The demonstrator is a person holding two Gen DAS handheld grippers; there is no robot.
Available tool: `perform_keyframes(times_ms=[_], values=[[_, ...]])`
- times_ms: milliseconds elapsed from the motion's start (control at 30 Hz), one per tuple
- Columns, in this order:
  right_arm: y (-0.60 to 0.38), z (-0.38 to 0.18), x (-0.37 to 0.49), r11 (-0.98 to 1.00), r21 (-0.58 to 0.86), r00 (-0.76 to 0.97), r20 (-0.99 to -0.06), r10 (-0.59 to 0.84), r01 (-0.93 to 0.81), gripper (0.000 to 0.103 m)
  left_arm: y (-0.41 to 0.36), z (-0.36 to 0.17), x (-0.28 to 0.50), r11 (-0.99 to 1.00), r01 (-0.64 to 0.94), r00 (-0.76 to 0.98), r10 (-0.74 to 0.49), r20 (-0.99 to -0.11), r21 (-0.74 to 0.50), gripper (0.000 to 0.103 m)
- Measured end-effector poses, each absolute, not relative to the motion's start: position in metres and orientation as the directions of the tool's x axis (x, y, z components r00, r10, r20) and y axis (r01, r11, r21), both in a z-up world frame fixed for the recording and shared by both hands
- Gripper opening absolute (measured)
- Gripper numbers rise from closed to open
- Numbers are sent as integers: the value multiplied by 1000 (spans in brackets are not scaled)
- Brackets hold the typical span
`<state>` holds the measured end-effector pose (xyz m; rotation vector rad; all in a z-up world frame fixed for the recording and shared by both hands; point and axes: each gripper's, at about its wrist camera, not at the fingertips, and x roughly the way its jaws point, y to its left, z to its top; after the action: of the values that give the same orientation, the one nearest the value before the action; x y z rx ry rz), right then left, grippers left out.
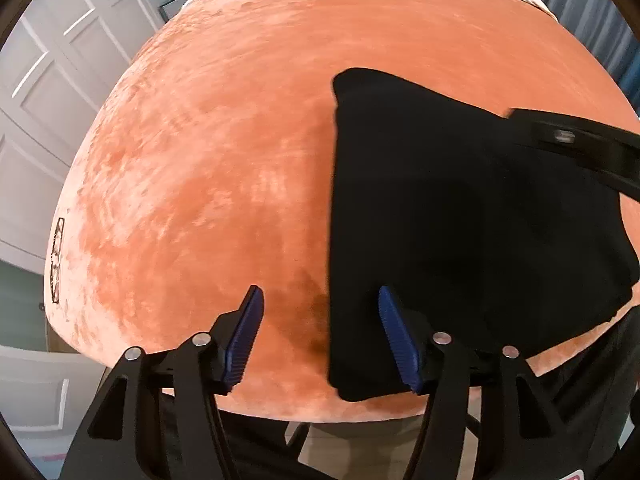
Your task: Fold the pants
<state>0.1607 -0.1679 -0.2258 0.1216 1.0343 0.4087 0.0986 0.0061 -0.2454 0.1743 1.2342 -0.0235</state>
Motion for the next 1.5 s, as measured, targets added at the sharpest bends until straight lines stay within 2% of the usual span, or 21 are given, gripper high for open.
perform_keyframes(times_ms=[167,333,467,633,800,900,967,1000,1033,1133,1233,1267,1300,1333,1367,1400,1433,1500], values=[[-128,-248,188,903,301,360,-842,402,-306,13,21,-242,94,991,91,333,64,-941,99,63],[-83,-286,221,912,301,286,-880,378,-279,13,46,-244,86,988,51,334,120,-935,146,64],[-43,-294,236,909,216,289,-900,327,-357,13,67,-251,81,992,9,295,118,-948,127,64],[-95,-234,210,900,328,432,-794,428,-288,13,88,-246,73,994,-29,303,108,-947,104,64],[-183,-234,143,947,287,481,-816,320,-143,14,84,-232,75,994,-4,339,106,-935,111,66],[-254,-238,100,955,295,511,-826,238,33,24,74,-227,79,994,19,360,91,-928,105,71],[-288,-244,80,936,334,490,-838,239,115,42,59,-226,80,996,37,363,63,-930,81,71],[-302,-248,72,915,379,482,-833,273,137,44,53,-225,81,997,42,362,43,-931,63,71],[-307,-251,67,900,412,479,-824,302,141,49,44,-226,82,998,49,353,14,-935,33,71],[-303,-266,67,900,419,444,-834,329,121,74,25,-227,83,997,71,328,-28,-944,-5,71],[-295,-281,74,909,401,439,-841,315,115,77,8,-226,80,995,96,325,-12,-946,21,72],[-292,-290,78,905,405,425,-848,318,131,62,3,-226,79,994,103,326,0,-945,35,72],[-288,-293,80,906,397,418,-854,309,143,53,-1,-226,79,993,108,327,8,-945,46,72],[-285,-288,80,911,390,421,-854,305,132,27,-4,-225,79,992,110,328,20,-945,59,72],[-284,-271,76,904,415,443,-833,331,106,21,-5,-224,79,992,111,330,26,-944,66,73],[-289,-256,70,886,453,474,-805,358,100,19,-7,-224,78,991,113,332,26,-943,67,77],[-294,-242,63,872,483,505,-774,381,83,11,-9,-224,79,991,113,331,30,-943,71,80],[-298,-226,50,875,482,528,-755,389,44,10,-12,-228,81,990,116,321,35,-946,76,81]])
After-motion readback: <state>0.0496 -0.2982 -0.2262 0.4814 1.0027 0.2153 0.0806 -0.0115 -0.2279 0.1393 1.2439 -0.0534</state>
